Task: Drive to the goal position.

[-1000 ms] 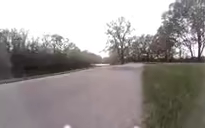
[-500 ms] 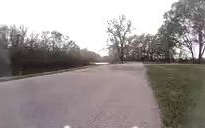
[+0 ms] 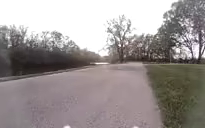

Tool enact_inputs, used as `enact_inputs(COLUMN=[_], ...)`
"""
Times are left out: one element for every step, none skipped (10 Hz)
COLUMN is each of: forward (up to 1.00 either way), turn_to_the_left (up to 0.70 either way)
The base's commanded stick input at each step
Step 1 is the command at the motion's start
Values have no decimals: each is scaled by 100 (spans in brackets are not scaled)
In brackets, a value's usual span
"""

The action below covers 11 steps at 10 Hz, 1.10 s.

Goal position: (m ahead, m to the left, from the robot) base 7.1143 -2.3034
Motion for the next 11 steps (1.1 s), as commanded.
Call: enact_inputs(forward=[100,100,100,100,100,100,100,100,73,6,72], turn_to_the_left=[0,0,0,0,0,0,0,0,0,0,0])
